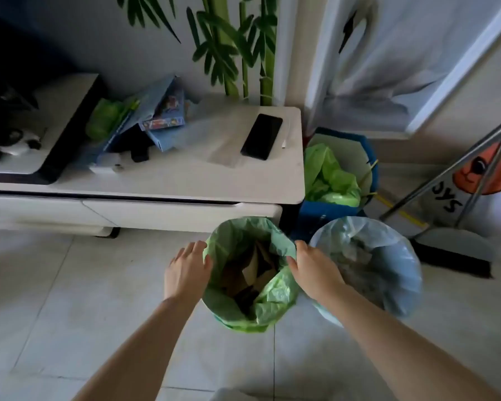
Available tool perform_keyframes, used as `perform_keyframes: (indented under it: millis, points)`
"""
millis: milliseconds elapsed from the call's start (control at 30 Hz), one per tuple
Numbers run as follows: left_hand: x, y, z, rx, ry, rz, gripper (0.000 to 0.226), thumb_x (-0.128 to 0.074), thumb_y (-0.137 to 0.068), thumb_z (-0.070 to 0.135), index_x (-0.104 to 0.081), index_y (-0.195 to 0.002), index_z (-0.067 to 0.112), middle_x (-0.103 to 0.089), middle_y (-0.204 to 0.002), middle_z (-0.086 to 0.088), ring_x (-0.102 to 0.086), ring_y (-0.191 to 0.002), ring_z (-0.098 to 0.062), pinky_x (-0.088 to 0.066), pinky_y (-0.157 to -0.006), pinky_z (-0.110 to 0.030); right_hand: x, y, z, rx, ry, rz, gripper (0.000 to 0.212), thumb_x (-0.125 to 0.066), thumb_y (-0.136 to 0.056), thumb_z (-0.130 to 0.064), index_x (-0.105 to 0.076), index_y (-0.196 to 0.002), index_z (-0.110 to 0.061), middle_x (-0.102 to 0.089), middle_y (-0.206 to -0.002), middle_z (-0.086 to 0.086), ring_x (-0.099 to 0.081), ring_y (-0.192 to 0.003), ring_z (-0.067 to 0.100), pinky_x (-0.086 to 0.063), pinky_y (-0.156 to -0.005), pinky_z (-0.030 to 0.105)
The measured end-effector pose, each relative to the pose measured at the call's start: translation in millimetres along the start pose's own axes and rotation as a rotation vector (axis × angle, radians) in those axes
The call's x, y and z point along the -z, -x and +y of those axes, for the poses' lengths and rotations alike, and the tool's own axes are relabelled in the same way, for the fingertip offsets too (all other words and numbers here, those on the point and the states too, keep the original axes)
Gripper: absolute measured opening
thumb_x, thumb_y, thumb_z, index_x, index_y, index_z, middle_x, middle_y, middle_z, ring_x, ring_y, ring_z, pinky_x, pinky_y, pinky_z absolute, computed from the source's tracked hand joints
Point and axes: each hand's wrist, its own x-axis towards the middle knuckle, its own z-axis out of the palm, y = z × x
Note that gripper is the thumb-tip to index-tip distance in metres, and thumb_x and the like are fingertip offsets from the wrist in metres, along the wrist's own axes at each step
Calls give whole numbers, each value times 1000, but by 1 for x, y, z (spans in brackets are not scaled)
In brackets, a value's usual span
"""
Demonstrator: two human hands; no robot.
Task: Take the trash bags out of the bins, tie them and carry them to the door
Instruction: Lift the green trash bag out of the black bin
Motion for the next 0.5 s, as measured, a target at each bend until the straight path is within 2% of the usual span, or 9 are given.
perform_keyframes:
  millis: [100, 167, 233, 267, 333, 433, 500]
  points:
    - [-37, -13, -21, 99, 68, -22, 37, -52, -92, 32, -49, -126, 18, -52, -129, -6, -58, -107, -30, -53, -77, -43, -35, -19, 4, -113, -150, -10, 38, -45, -97, -28, -45, -121, 0, -66, -100, 19, -67, -87, 32, -50, -64, 35]
    - [-59, -25, -32, 203, 203, -90, 47, -51, -93, 40, -42, -132, 17, -49, -134, -10, -57, -109, -33, -52, -85, -46, -57, -30, 7, -202, -196, -70, 38, -46, -96, -26, -44, -121, 3, -62, -107, 22, -63, -95, 35, -50, -73, 36]
    - [-81, -38, -44, 374, 489, -243, 68, -44, -88, 63, -37, -138, 17, -49, -136, -14, -54, -115, -34, -48, -95, -48, -74, -38, 11, -288, -232, -142, 45, -45, -96, -27, -40, -127, 5, -57, -120, 23, -56, -110, 37, -41, -78, 33]
    - [-90, -43, -49, 468, 631, -326, 83, -37, -79, 78, -37, -138, 21, -51, -135, -14, -54, -116, -34, -47, -97, -49, -81, -42, 12, -325, -261, -170, 49, -45, -96, -29, -37, -131, 5, -53, -127, 23, -53, -115, 37, -39, -79, 33]
    - [-112, -55, -67, 559, 832, -461, 103, -25, -61, 95, -46, -133, 25, -58, -127, -13, -60, -110, -33, -51, -91, -51, -91, -50, 13, -421, -345, -248, 58, -44, -95, -31, -27, -139, 2, -45, -138, 22, -49, -122, 38, -40, -86, 35]
    - [-125, -55, -79, 663, 1036, -509, 102, -31, -56, 91, -58, -124, 20, -68, -115, -14, -67, -102, -33, -54, -89, -52, -100, -55, 16, -498, -462, -282, 61, -45, -94, -27, -20, -144, -2, -40, -142, 22, -47, -124, 37, -40, -97, 39]
    - [-114, -43, -71, 701, 1051, -471, 77, -33, -75, 78, -61, -118, 21, -69, -111, -12, -67, -102, -30, -54, -90, -50, -105, -52, 17, -537, -584, -274, 69, -48, -91, -33, -16, -145, -6, -39, -141, 19, -47, -121, 36, -43, -100, 41]
